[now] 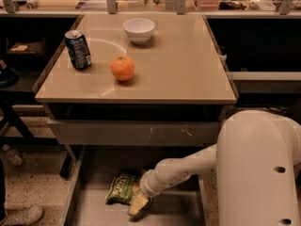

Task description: Pick green jalapeno chip bag from middle drawer and place on counter

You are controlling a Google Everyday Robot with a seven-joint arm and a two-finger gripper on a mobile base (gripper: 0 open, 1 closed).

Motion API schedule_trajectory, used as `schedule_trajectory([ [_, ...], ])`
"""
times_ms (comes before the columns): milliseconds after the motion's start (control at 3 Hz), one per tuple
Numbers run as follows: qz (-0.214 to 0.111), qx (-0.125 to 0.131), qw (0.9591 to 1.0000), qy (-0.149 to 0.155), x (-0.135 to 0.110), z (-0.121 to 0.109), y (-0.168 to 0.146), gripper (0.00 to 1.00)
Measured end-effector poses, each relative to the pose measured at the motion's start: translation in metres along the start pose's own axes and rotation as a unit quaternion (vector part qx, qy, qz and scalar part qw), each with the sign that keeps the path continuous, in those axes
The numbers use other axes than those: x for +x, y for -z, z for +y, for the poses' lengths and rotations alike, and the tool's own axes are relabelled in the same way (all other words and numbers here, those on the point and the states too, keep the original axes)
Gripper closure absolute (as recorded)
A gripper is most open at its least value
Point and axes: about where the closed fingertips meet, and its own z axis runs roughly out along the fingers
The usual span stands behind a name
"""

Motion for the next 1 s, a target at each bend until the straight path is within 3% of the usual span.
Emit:
schedule_trajectory([
  [333,0.000,0.000,1.0000,0.000,0.0000,0.0000,0.0000,0.18],
  [1000,0.000,0.000,1.0000,0.000,0.0000,0.0000,-0.0001,0.64],
])
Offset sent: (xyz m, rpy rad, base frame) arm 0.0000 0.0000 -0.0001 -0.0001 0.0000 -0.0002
